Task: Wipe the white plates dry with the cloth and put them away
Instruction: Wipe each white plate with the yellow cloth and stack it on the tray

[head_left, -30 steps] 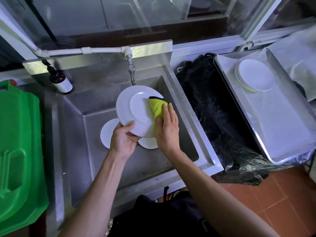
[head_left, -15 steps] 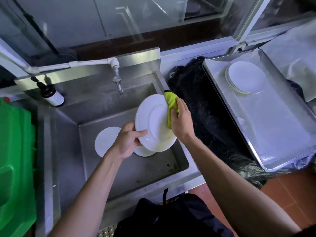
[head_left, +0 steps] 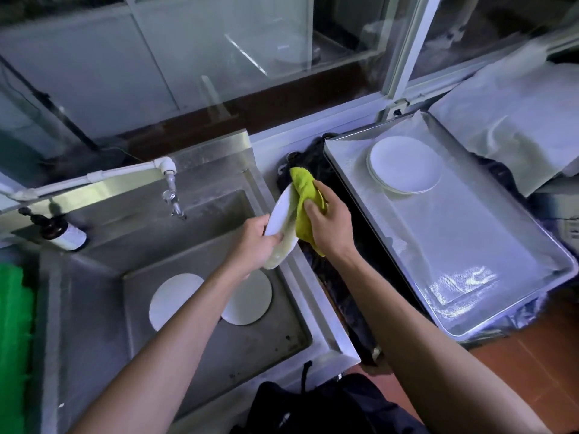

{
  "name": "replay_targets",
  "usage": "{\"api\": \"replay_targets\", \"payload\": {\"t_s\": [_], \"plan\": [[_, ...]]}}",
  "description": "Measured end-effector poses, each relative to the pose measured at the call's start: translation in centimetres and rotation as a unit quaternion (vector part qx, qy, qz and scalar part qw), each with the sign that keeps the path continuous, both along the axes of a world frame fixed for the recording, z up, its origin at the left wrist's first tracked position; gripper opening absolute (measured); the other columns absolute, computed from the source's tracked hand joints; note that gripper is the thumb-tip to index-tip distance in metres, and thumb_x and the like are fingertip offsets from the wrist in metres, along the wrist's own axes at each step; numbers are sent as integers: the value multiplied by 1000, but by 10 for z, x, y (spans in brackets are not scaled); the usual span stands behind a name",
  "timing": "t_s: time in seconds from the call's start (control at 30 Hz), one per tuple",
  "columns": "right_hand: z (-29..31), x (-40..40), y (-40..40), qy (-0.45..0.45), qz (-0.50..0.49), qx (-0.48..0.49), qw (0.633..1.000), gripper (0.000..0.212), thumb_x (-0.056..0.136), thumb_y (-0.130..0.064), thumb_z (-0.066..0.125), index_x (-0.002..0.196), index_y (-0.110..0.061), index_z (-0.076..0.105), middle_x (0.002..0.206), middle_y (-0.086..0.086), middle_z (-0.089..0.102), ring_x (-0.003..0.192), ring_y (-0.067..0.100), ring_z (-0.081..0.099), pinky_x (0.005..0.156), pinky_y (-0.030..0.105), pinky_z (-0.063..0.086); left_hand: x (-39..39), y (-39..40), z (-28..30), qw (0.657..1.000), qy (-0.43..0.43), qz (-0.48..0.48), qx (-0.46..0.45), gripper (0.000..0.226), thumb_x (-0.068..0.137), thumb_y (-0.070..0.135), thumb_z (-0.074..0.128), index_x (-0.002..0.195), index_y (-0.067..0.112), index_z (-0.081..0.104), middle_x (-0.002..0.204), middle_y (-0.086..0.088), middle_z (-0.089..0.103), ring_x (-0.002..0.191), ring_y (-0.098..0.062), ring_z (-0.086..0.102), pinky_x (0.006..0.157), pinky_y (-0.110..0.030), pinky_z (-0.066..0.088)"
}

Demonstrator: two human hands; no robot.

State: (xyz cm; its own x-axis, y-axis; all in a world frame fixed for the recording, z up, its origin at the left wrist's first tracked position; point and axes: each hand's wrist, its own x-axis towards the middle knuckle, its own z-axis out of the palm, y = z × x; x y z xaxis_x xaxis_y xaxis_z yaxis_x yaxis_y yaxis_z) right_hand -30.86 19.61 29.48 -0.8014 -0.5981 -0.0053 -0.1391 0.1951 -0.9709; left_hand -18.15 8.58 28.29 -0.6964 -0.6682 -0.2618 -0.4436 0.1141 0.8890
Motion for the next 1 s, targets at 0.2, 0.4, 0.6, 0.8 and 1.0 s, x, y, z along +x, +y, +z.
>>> {"api": "replay_targets", "payload": {"t_s": [0.2,0.4,0.6,0.8,1.0], "plan": [[-6,-54,46,-7,-60,4,998,44,98,-21,59,141,-24,57,123,-4,70,111,9,65,98,28,51,-71,19,18,972,-76,-92,-203,12,92,5,56,84,14,56,73,-1,55,72,-28,51,59,-33,40],[-17,-106,98,-1,-121,33,992,46,97,-23,60,142,-25,56,128,-3,67,117,14,61,104,34,48,-137,46,29,893,-166,-179,-378,62,94,2,47,140,43,54,84,-4,62,80,-39,58,63,-34,40],[-30,-146,140,-9,-146,59,988,45,96,-23,61,141,-25,57,125,-5,68,113,13,61,93,25,43,-196,57,24,826,-186,-272,-457,89,84,-7,38,152,51,34,111,-11,71,100,-41,64,82,-46,52],[-45,-170,172,-8,-160,84,984,41,95,-20,61,136,-25,61,114,-4,70,104,17,62,85,27,43,-244,72,16,770,-182,-324,-518,78,88,-6,43,153,37,38,127,-5,64,106,-39,64,86,-45,50],[-59,-188,190,-7,-186,97,978,39,95,-21,62,134,-25,62,112,-6,69,101,15,59,86,28,43,-282,89,5,709,-202,-361,-571,67,89,-5,45,146,30,42,116,-4,61,98,-32,65,82,-42,51]]}}
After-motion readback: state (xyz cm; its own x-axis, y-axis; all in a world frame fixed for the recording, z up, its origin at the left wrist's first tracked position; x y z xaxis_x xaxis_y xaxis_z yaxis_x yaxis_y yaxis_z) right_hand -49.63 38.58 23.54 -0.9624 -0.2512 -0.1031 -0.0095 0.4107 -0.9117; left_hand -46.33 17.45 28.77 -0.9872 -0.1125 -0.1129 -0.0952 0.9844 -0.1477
